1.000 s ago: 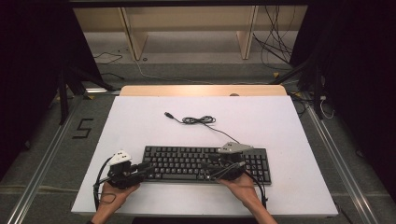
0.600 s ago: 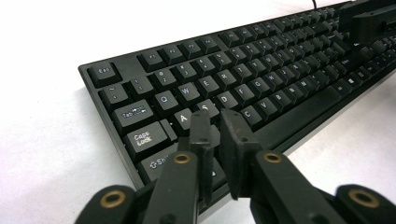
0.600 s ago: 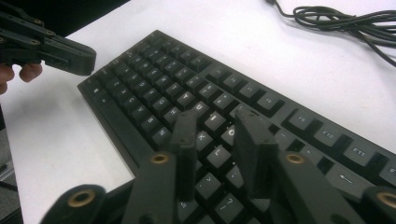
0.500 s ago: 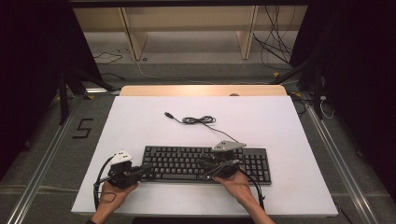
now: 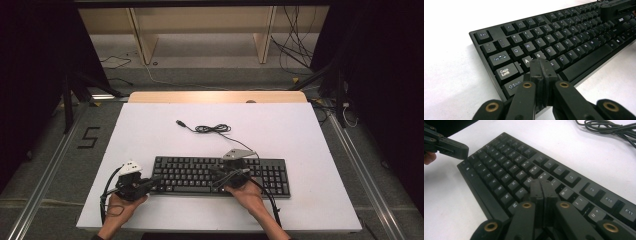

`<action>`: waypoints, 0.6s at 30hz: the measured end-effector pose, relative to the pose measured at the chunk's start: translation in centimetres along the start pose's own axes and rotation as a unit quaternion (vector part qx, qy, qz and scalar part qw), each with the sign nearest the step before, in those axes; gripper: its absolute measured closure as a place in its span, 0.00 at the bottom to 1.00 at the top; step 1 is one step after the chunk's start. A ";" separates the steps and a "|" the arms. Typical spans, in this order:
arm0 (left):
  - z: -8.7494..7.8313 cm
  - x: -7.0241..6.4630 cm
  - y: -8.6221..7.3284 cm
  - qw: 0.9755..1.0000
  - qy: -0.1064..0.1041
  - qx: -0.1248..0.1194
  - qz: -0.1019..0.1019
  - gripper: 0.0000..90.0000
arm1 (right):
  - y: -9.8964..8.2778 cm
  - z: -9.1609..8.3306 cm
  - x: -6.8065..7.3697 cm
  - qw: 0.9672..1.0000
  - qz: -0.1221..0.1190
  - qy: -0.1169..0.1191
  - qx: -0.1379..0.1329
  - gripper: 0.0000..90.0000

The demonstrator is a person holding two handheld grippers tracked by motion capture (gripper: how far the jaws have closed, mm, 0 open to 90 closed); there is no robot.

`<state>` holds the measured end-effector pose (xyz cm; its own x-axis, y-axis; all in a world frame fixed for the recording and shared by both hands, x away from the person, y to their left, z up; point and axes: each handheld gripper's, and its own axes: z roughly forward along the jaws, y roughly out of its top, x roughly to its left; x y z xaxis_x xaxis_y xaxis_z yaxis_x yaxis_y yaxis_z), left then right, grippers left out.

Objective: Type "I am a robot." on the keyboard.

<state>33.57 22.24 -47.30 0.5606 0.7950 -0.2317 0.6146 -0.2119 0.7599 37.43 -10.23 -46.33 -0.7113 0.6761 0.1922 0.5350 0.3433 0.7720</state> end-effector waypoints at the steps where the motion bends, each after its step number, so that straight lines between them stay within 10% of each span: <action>1: 0.0 0.0 0.0 1.000 0.000 0.001 0.000 0.99 | 0.1 0.1 0.0 1.000 -0.001 -0.001 0.001 1.00; 18: 0.3 0.4 -0.1 1.000 0.013 0.017 -0.003 0.99 | 0.8 1.9 0.4 1.000 -0.006 -0.002 0.014 1.00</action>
<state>33.94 22.42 -47.66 0.5431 0.8104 -0.2197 0.6363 -0.2265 0.7375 38.39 -8.48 -46.79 -0.7157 0.6745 0.1811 0.5395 0.3694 0.7566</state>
